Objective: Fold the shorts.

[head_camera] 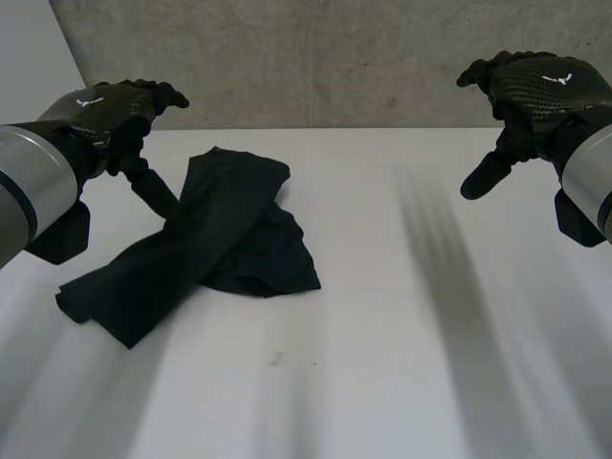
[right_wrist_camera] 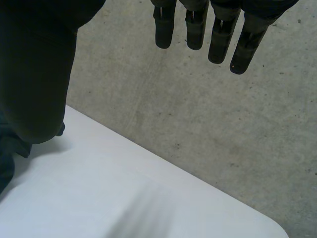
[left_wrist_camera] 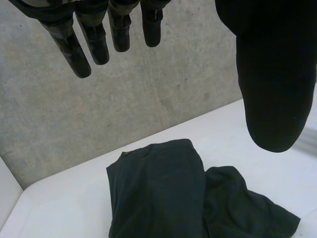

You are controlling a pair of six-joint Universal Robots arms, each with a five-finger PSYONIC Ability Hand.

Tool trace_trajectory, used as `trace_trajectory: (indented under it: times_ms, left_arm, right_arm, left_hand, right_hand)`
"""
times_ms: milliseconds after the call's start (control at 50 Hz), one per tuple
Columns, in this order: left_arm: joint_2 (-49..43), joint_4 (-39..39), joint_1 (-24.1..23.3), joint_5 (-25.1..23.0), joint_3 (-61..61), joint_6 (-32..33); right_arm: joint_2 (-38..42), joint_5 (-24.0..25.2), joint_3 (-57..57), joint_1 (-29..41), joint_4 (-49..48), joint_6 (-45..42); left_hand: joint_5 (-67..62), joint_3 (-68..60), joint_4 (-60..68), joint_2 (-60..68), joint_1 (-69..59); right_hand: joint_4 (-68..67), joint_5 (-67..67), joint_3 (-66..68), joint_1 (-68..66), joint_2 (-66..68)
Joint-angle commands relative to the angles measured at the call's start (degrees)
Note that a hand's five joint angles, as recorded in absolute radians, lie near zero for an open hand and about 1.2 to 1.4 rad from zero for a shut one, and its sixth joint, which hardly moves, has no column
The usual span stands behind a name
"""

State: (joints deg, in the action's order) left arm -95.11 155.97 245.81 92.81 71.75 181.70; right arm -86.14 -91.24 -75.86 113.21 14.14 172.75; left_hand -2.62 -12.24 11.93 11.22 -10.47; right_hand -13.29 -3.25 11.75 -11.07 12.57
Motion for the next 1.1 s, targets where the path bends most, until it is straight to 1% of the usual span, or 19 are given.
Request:
trace_trajectory:
  times_ms: [20,160,260,360,400,480,540,620,640,720,780,840,860,900,980,1000,1020,1060,1100]
  left_arm:
    - [-2.97,2.57,0.19,0.17,-0.03,0.76]
    - [-9.38,5.74,1.42,0.09,-1.09,0.76]
    - [-17.46,10.92,3.62,-0.35,-1.7,0.41]
    - [-26.52,13.92,3.36,-0.26,-5.21,0.23]
    - [-29.24,14.01,3.27,-0.26,-6.88,0.23]
    - [-37.23,14.36,2.4,-0.53,-12.67,0.23]
    - [-40.76,14.27,1.87,-0.88,-15.58,0.23]
    - [-44.55,14.1,1.51,-0.88,-18.49,0.15]
    - [-44.99,14.1,1.25,-1.05,-18.75,0.15]
    - [-45.16,14.1,0.2,-1.14,-18.67,0.32]
    - [-44.47,13.66,-0.59,-1.23,-18.05,0.41]
    - [-39.91,11.29,-2.44,-1.84,-15.51,0.41]
    - [-36.15,9.54,-3.14,-2.98,-12.98,0.41]
    - [-32.7,8.3,-3.84,-4.39,-10.16,0.41]
    - [-25.4,6.1,-6.39,-10.53,-3.04,0.41]
    - [-24.0,5.84,-6.92,-11.85,-1.63,0.5]
    - [-21.11,5.66,-7.88,-14.39,1.34,0.59]
    - [-18.46,5.75,-8.5,-16.69,4.52,0.67]
    - [-15.3,5.83,-8.68,-18.45,8.99,0.76]
  right_arm:
    - [0.18,0.01,-0.25,0.0,-0.52,-0.04]
    - [0.54,0.28,-0.43,0.08,-1.31,-0.22]
    - [1.67,0.45,-0.87,0.08,-1.31,-0.22]
    - [2.82,1.15,-1.13,0.17,-1.31,-0.3]
    - [3.17,1.24,-1.31,0.17,-1.31,-0.39]
    - [3.87,1.24,-1.4,0.17,-1.39,-0.39]
    - [4.75,1.16,-1.4,0.17,-1.39,-0.57]
    - [5.72,1.16,-1.48,0.17,-1.39,-1.09]
    - [5.81,1.16,-1.48,0.17,-1.39,-1.27]
    - [6.6,1.16,-1.31,0.17,-1.48,-2.41]
    - [7.3,1.15,-0.87,0.0,-1.48,-3.9]
    - [7.83,1.24,-0.61,-0.53,-1.4,-7.14]
    - [7.92,1.33,-0.52,-0.62,-1.39,-8.03]
    - [8.18,1.42,-0.52,-0.62,-1.05,-10.57]
    - [8.45,2.56,-1.83,-0.36,-0.52,-20.76]
    - [8.45,3.87,-2.71,-0.36,-0.52,-25.22]
    - [8.45,4.58,-3.32,-0.36,-0.6,-26.92]
    - [8.45,6.16,-4.73,-0.36,-1.13,-30.17]
    - [8.53,9.23,-6.4,-0.09,-2.27,-32.03]
  left_hand:
    - [2.62,2.24,-1.93,-1.22,0.47]
    - [2.62,2.24,-1.93,-1.22,0.47]
    - [2.07,1.69,-1.38,-0.68,-0.08]
    - [1.06,0.68,-0.37,0.34,-1.09]
    - [1.06,0.68,-0.37,0.34,-1.09]
    - [-4.14,-4.52,4.83,5.53,-6.29]
    - [-4.99,-5.37,5.68,6.39,-7.14]
    - [-23.78,-24.16,24.47,25.17,-25.93]
    - [-37.33,-37.7,38.01,38.72,-39.47]
    - [-67.3,-67.68,67.99,68.7,-69.45]
    - [-67.38,-67.76,68.07,68.78,-69.53]
    - [-67.38,-67.76,68.07,68.78,-69.53]
    - [-67.38,-67.76,68.07,68.78,-69.53]
    - [-67.38,-67.76,68.07,68.78,-69.53]
    - [-67.38,-67.76,68.07,68.78,-69.53]
    - [-67.38,-67.76,68.07,68.78,-69.53]
    - [-67.38,-67.76,68.07,68.78,-69.53]
    - [-67.38,-67.76,68.07,68.78,-69.53]
    - [-67.38,-67.76,68.07,68.78,-69.53]
  right_hand:
    - [3.29,3.25,-1.75,1.07,-2.57]
    - [3.29,3.25,-1.75,1.07,-2.57]
    - [3.29,3.25,-1.75,1.07,-2.57]
    - [3.29,3.25,-1.75,1.07,-2.57]
    - [3.29,3.25,-1.75,1.07,-2.57]
    - [3.29,3.25,-1.75,1.07,-2.57]
    - [3.29,3.25,-1.75,1.07,-2.57]
    - [3.29,3.25,-1.75,1.07,-2.57]
    - [3.29,3.25,-1.75,1.07,-2.57]
    - [3.29,3.25,-1.75,1.07,-2.57]
    - [3.29,3.25,-1.75,1.07,-2.57]
    - [3.29,3.25,-1.75,1.07,-2.57]
    - [3.29,3.25,-1.75,1.07,-2.57]
    - [3.29,3.25,-1.75,1.07,-2.57]
    - [3.29,3.25,-1.75,1.07,-2.57]
    - [3.29,3.25,-1.75,1.07,-2.57]
    - [3.29,3.25,-1.75,1.07,-2.57]
    - [3.29,3.25,-1.75,1.07,-2.57]
    - [3.29,3.25,-1.75,1.07,-2.57]
